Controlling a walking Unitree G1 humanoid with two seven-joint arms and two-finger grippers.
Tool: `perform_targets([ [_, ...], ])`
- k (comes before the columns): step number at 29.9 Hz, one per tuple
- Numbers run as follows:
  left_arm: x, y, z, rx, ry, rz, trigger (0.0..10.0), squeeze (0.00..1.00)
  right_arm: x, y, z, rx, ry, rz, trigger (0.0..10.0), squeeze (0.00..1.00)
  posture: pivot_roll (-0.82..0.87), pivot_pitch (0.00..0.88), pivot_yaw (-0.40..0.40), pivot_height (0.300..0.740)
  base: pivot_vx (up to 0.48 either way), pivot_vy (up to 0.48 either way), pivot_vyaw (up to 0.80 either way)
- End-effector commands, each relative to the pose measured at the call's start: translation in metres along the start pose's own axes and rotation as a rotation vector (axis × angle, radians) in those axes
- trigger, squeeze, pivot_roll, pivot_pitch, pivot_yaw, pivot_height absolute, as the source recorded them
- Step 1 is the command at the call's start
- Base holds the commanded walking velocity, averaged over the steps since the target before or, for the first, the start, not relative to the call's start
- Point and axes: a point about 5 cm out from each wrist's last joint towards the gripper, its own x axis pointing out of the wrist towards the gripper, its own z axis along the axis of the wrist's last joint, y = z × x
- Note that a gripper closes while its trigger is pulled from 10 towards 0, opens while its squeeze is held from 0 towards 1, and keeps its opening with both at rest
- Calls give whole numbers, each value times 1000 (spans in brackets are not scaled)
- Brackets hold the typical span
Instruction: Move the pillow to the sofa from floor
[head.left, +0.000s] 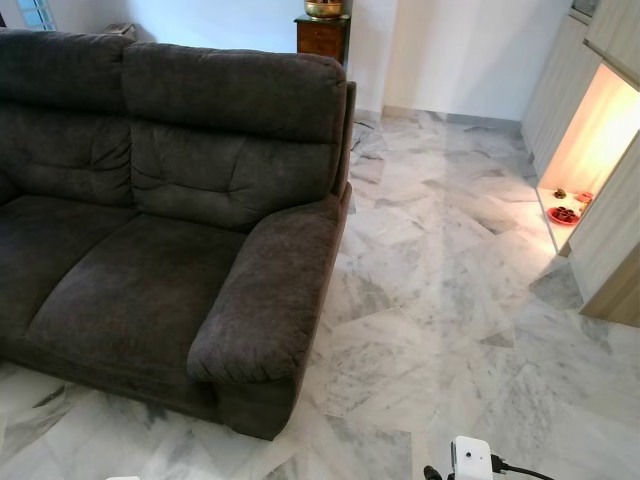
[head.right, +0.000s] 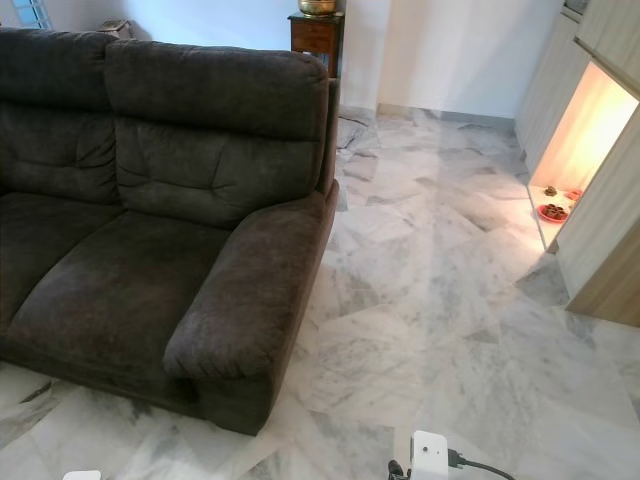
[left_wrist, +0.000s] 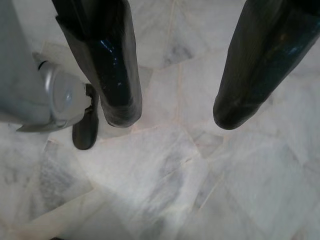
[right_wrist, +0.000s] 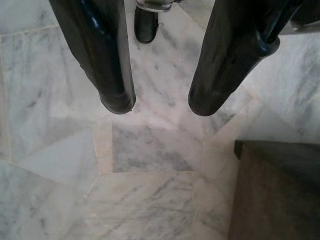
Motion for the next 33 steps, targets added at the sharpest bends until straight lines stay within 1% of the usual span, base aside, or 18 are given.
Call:
perform_targets([
  [1, 0, 7, -4, -28, 29, 25, 10000, 0, 0, 6, -2, -4, 4, 17, 10000, 0, 43, 31, 6, 740, 0, 390, 0],
  [3, 0, 9, -2, -38, 28, 32, 10000, 0, 0, 8, -5, -10, 10, 24, 10000, 0, 42, 43, 11, 740, 0, 388, 0],
  [6, 0, 9, -2, -30, 30, 29, 10000, 0, 0, 9, -8, -1, 17, 19, 10000, 0, 48, 54, 17, 740, 0, 389, 0],
  [13, 0, -1, -4, -19, 39, 20, 10000, 0, -2, 9, -19, 8, 42, 13, 10000, 0, 54, 69, 29, 740, 0, 392, 0],
  [16, 0, -6, -5, -10, 41, 14, 10000, 0, -3, 9, -21, 9, 47, 15, 10000, 0, 58, 72, 30, 740, -241, 389, 0],
  [21, 0, -8, -6, -10, 42, 13, 10000, 0, -3, 9, -23, 9, 50, 20, 10000, 0, 62, 75, 32, 740, -244, 388, 0],
  [28, -1, -7, -10, -12, 48, 14, 10000, 0, -4, 10, -23, 4, 49, 26, 10000, 0, 64, 74, 31, 740, -248, 387, 0],
  [32, -2, -1, -15, -15, 53, 21, 10000, 0, -4, 10, -24, -1, 50, 30, 10000, 0, 71, 68, 27, 740, -251, 397, 0],
  [33, -3, 4, -16, -18, 54, 25, 10000, 0, -4, 10, -24, -13, 54, 31, 10000, 0, 73, 67, 26, 740, -244, 416, 0],
])
